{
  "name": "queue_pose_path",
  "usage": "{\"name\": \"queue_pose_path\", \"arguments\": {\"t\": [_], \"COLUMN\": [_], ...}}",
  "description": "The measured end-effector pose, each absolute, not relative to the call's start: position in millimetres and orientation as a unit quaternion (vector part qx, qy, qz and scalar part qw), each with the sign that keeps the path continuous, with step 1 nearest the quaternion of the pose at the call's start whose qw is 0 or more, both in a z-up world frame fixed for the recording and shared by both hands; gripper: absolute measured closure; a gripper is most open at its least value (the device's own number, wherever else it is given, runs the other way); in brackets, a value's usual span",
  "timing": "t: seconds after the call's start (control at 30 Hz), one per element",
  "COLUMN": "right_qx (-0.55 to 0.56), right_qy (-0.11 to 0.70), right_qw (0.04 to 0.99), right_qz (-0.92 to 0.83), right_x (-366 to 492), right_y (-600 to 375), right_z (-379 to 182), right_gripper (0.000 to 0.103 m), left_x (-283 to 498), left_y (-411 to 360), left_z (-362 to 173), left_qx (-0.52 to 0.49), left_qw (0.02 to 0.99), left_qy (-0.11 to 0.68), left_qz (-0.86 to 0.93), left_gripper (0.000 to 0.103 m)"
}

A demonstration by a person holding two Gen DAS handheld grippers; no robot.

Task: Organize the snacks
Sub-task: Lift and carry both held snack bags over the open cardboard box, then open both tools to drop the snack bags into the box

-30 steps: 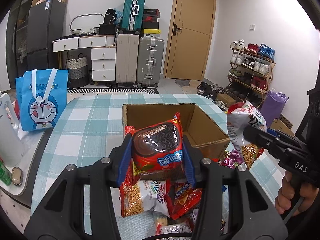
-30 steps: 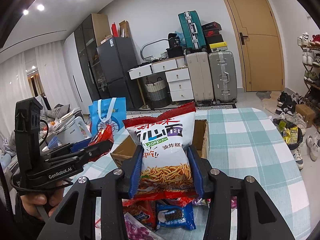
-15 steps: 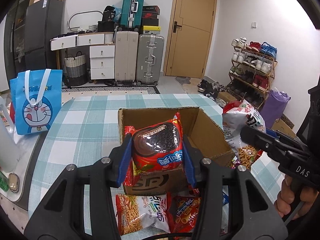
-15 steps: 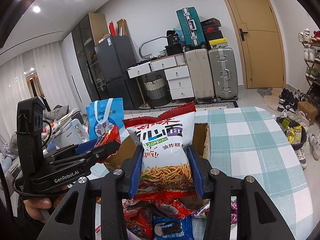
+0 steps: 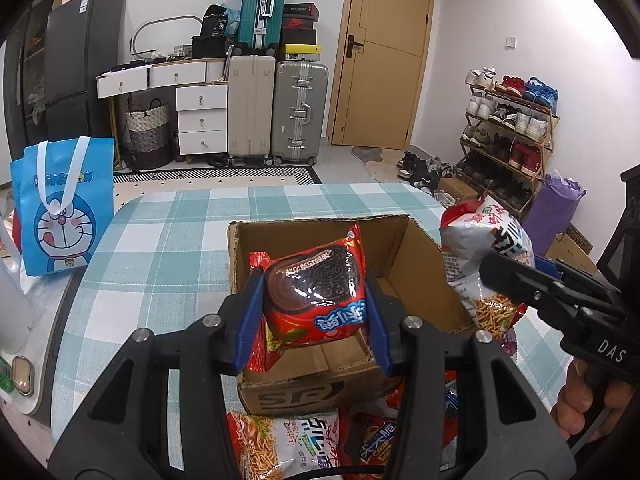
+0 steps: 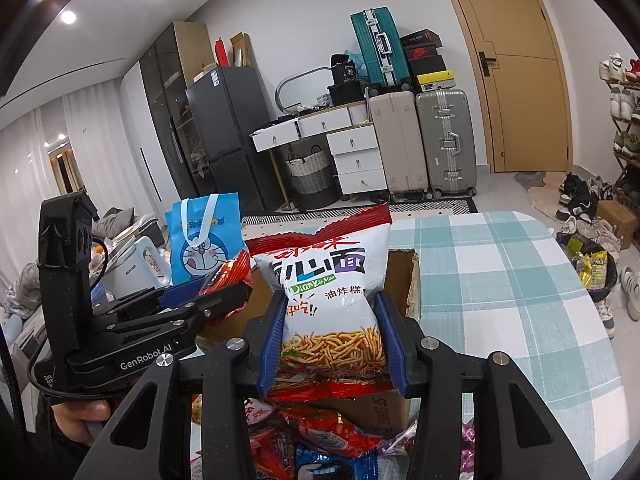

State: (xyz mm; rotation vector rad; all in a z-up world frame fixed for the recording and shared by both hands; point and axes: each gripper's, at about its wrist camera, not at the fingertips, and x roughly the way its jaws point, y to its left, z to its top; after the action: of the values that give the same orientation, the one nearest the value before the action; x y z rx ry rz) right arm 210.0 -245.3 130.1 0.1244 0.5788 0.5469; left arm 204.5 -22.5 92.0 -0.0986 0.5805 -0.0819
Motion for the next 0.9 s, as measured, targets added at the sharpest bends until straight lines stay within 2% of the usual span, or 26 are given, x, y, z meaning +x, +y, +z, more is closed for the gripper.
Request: {"name": "queue_pose_path", "arguments": {"t": [0.9], "right_qx": [0.068], "right_qy": [0.312], "right_qw": [0.91], "right_qz": [0.263], "right_x": [252.3], "right_y": [-233.6], "right_z": [115.8], "right_gripper": [0.059], "left_x": [244.2], "left_y": [-34.6], "left_z": [62.0], "left_qx": [-0.025], "left_qw": [0.946], "left_qy": [0.322], "left_qz": [-0.032], "left_gripper": [0.06]}}
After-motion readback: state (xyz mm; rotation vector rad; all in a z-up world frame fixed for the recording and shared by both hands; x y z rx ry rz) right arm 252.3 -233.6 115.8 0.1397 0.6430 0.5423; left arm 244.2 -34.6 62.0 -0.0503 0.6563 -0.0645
